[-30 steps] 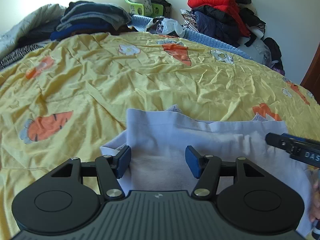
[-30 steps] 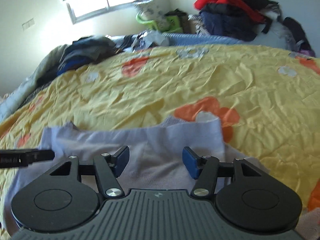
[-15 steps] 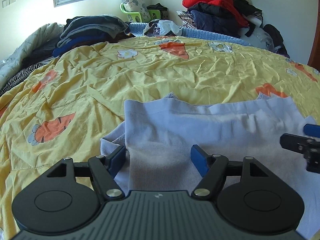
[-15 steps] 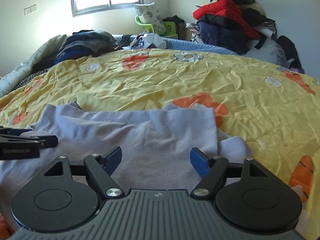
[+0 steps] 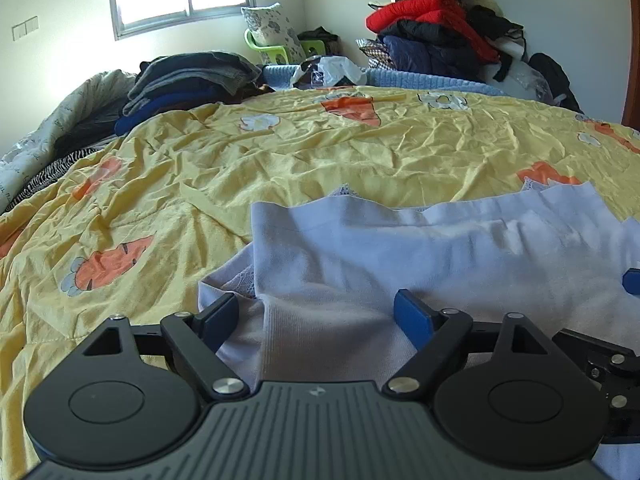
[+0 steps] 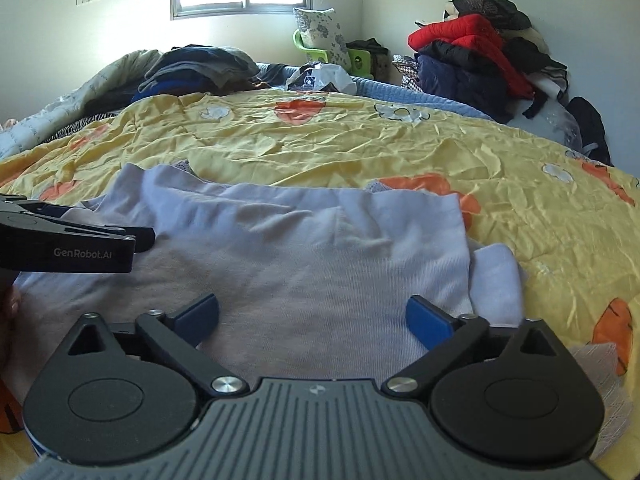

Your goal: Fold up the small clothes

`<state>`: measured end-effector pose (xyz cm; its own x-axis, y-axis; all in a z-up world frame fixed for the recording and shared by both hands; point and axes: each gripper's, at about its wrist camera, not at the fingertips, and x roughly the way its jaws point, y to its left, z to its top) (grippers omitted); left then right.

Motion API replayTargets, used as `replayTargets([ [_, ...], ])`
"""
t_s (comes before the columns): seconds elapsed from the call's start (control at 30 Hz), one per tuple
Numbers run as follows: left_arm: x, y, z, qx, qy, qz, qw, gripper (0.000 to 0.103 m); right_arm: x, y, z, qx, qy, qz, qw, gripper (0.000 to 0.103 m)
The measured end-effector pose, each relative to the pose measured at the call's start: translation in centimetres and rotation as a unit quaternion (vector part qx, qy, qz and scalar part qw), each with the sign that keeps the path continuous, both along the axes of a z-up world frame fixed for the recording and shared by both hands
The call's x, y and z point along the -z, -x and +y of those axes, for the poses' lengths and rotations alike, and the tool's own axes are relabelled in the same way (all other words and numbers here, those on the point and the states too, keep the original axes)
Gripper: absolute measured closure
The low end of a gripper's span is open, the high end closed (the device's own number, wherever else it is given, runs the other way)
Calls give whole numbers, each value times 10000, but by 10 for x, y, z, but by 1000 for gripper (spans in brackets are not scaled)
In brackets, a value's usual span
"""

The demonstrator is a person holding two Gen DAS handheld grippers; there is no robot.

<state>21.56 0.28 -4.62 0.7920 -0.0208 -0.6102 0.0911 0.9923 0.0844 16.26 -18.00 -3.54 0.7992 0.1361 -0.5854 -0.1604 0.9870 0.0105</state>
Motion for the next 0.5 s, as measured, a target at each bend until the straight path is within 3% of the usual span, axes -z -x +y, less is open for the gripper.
replayTargets([
  [0.5,5,7,0,-159,27,-249,9996,12,1,1,-2,11,-87,-4,10000,1],
])
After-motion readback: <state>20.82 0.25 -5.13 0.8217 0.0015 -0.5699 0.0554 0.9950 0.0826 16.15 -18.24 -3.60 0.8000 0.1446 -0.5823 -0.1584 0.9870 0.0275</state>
